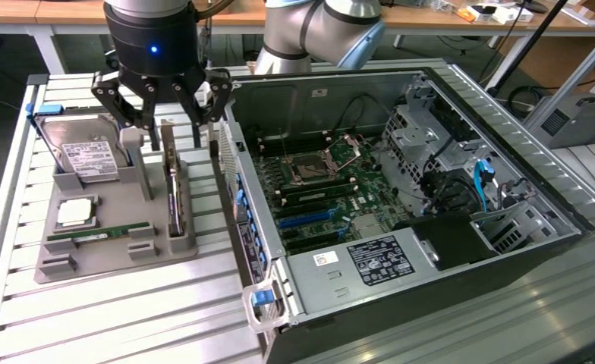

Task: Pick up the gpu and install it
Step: 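Pick up the gpu and move the gpu toward the slot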

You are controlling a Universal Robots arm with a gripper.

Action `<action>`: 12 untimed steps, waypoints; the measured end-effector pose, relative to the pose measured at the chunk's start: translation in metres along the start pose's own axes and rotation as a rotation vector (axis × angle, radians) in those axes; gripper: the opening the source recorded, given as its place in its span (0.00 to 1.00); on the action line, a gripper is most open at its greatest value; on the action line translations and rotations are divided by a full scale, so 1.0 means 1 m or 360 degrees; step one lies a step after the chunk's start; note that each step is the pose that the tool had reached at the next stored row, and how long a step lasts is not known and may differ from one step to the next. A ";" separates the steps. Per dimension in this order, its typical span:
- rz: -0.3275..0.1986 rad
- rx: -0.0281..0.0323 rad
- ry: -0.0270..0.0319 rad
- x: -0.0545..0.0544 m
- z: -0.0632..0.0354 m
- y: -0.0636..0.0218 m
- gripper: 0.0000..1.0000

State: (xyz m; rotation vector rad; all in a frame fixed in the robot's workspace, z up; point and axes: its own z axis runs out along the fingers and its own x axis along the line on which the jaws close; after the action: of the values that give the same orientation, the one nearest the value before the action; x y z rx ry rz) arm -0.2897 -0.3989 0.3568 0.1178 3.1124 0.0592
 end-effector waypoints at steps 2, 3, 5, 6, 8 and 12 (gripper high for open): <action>0.0000 0.00000 0.00000 0.000 0.0005 0.0000 0.54; 0.0000 0.00000 0.00001 0.000 0.0007 0.0000 0.54; 0.0000 0.00000 0.00000 0.000 0.0011 -0.0001 0.54; 0.0000 0.00000 0.00001 0.000 0.0013 -0.0001 0.54; 0.0000 0.00001 0.00001 0.001 0.0017 -0.0001 0.54; 0.0000 0.00000 0.00001 0.001 0.0028 -0.0002 0.54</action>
State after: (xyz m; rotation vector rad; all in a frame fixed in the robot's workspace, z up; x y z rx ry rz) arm -0.2904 -0.3989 0.3539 0.1179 3.1125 0.0592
